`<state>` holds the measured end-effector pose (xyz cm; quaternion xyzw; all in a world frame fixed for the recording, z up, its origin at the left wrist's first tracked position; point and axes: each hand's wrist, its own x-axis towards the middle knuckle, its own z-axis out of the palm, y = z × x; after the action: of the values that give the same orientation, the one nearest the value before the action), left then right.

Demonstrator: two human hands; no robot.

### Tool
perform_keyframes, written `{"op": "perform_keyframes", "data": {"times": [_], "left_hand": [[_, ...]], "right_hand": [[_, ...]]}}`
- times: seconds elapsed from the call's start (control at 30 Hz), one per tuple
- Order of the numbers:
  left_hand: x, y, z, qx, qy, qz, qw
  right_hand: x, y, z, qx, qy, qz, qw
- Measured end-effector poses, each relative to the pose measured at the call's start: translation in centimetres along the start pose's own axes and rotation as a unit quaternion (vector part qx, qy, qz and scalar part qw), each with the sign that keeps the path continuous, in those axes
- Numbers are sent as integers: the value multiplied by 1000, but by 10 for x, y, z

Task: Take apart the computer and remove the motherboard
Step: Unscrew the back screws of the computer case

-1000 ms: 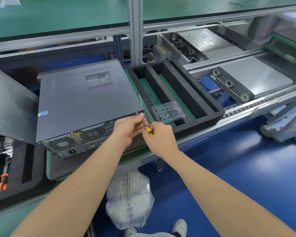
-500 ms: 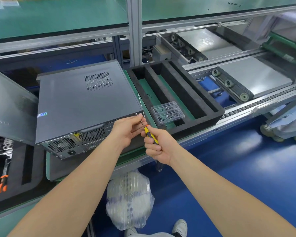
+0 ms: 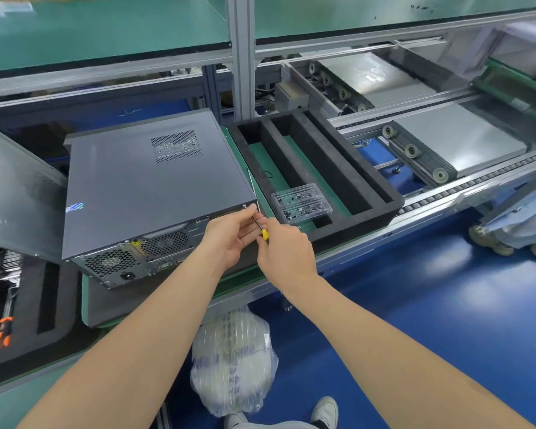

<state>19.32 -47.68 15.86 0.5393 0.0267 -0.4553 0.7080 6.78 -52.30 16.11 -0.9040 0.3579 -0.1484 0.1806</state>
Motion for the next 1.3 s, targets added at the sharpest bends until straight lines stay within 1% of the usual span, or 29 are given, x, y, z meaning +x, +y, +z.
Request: {"op": "perform_keyframes", "data": {"times": [0.07, 0.13, 0.2, 0.23, 0.27, 0.3, 0.33, 0.37, 0.4, 0.43, 0.47, 0.5, 0.53, 0.57, 0.6, 0.67, 0.77, 0.83, 0.9, 0.97, 1.0, 1.03, 1.1, 1.2, 1.3], "left_hand": [[0, -2, 1, 6, 7, 5, 1000], [2, -3, 1, 19, 14, 15, 1000], [4, -3, 1, 23, 16, 22, 999], [5, -2, 0, 26, 15, 24, 999], [6, -2, 0, 29, 12, 25, 999], [6, -1, -1, 28, 9, 25, 999], [6, -1, -1, 24, 9, 24, 999], [6, 0, -2, 21, 9, 23, 999], [6, 0, -2, 20, 8, 20, 1000], [6, 0, -2, 20, 4, 18, 1000], [5, 0, -2, 18, -2, 16, 1000], [4, 0, -2, 14, -8, 16, 1000], [4, 0, -3, 11, -12, 16, 1000], [4, 0, -3, 10, -15, 15, 1000], [3, 0, -3, 9, -18, 15, 1000], [3, 0, -4, 7, -25, 13, 1000], [2, -1, -4, 6, -30, 8, 999], [2, -1, -3, 1, -30, 4, 1000], [2, 0, -2, -13, -27, 0, 1000], [2, 2, -1, -34, -15, -5, 999], [2, 2, -1, -42, -5, -7, 999], [2, 2, 0, -47, 6, -7, 999], [2, 1, 1, -53, 23, -7, 998], [1, 0, 3, -73, 35, -11, 997], [1, -1, 3, -83, 33, -13, 996]], "right_hand": [[0, 0, 1, 4, 9, -8, 1000], [2, 3, 1, 47, 0, 8, 999], [7, 6, -1, 130, -28, 51, 990], [10, 6, -3, 188, -48, 86, 977], [12, 6, -6, 270, -80, 135, 950], [15, 6, -9, 374, -127, 196, 898], [16, 8, -12, 473, -185, 258, 822], [15, 12, -16, 551, -251, 306, 735], [13, 16, -19, 616, -309, 336, 642], [10, 21, -21, 670, -350, 352, 552], [8, 26, -21, 710, -373, 354, 482], [5, 29, -20, 733, -381, 347, 443], [4, 30, -19, 743, -379, 337, 436], [2, 28, -18, 742, -370, 330, 452], [2, 26, -16, 732, -354, 325, 484], [1, 23, -12, 691, -311, 321, 568], [0, 20, -8, 591, -237, 291, 715], [0, 16, -7, 522, -178, 259, 793], [1, 11, -4, 430, -113, 228, 866], [1, 8, 1, 285, -53, 178, 940], [1, 7, 4, 218, -33, 152, 964], [1, 7, 5, 169, -19, 131, 977], [0, 7, 8, 122, -8, 102, 987], [-1, 8, 9, 130, 2, 78, 989], [-2, 7, 9, 139, -3, 81, 987]]}}
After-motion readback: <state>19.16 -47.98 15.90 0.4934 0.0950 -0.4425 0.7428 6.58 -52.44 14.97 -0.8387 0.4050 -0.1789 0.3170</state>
